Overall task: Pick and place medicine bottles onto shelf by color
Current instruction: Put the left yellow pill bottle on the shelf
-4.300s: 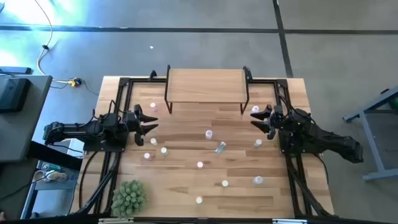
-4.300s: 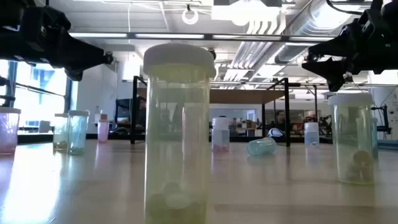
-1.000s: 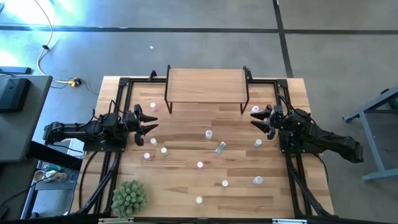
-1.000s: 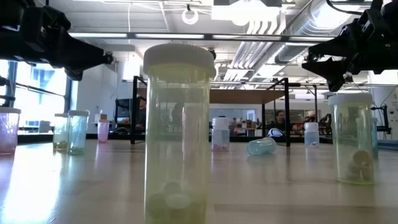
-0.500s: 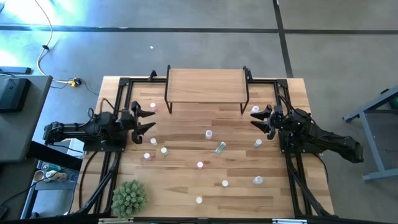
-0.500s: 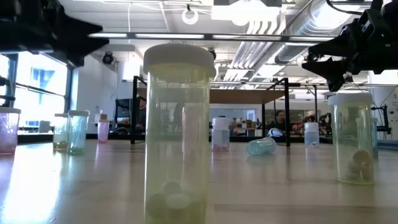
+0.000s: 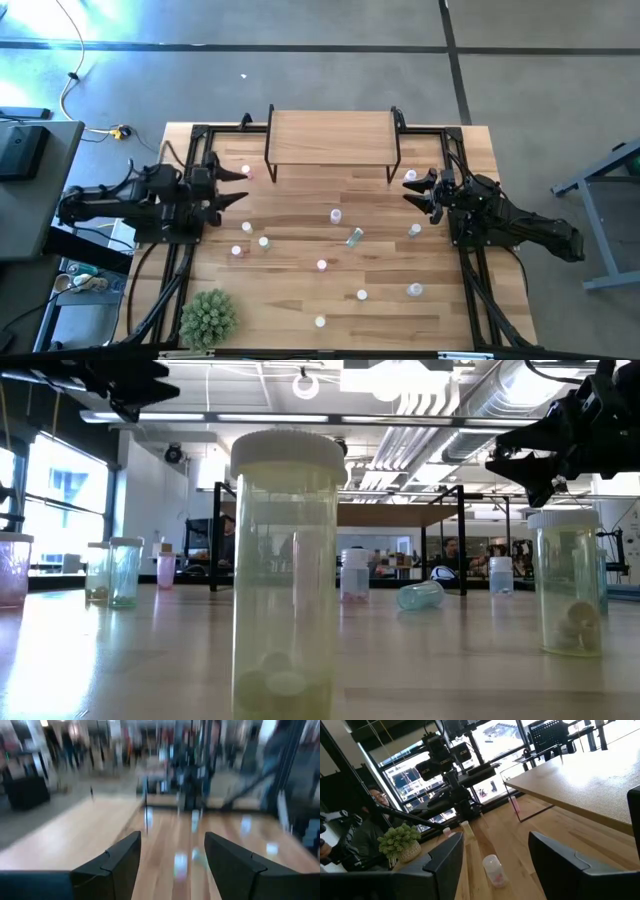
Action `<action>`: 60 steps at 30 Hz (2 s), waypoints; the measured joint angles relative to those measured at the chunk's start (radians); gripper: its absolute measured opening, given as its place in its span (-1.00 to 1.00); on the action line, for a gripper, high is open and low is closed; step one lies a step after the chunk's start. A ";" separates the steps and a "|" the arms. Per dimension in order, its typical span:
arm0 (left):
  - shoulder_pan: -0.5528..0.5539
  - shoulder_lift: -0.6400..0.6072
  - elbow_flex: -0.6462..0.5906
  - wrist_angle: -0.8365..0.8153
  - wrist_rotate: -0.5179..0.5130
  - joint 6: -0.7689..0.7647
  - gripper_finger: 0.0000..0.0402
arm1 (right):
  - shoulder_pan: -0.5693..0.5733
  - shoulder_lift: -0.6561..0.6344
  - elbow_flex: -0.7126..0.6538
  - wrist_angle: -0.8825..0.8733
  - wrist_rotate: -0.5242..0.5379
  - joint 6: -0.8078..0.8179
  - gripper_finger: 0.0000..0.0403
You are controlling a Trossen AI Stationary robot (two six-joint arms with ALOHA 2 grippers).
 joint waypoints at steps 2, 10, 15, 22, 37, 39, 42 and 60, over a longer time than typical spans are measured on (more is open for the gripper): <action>0.000 0.058 0.056 -0.105 -0.018 0.001 0.04 | 0.000 0.000 0.000 0.000 0.000 0.000 0.07; 0.000 0.243 0.217 -0.403 -0.039 -0.056 0.05 | 0.000 0.000 0.000 -0.003 0.000 0.000 0.07; -0.001 0.331 0.220 -0.492 0.009 -0.168 0.12 | 0.000 0.000 0.000 -0.004 0.000 0.000 0.07; -0.055 0.437 0.220 -0.504 0.106 -0.236 0.13 | 0.000 0.000 0.000 -0.005 0.000 0.000 0.07; -0.087 0.646 0.219 -0.551 0.143 -0.627 0.13 | 0.000 0.000 0.000 -0.005 0.002 0.000 0.07; -0.087 0.664 0.219 -0.555 0.144 -0.643 0.13 | 0.000 0.000 0.000 -0.005 0.002 0.000 0.07; -0.087 0.684 0.219 -0.559 0.143 -0.646 0.13 | 0.000 0.000 0.000 -0.005 0.002 0.000 0.07; -0.128 0.817 0.344 -0.749 0.085 -0.651 0.13 | 0.000 0.000 0.000 -0.005 0.001 0.000 0.07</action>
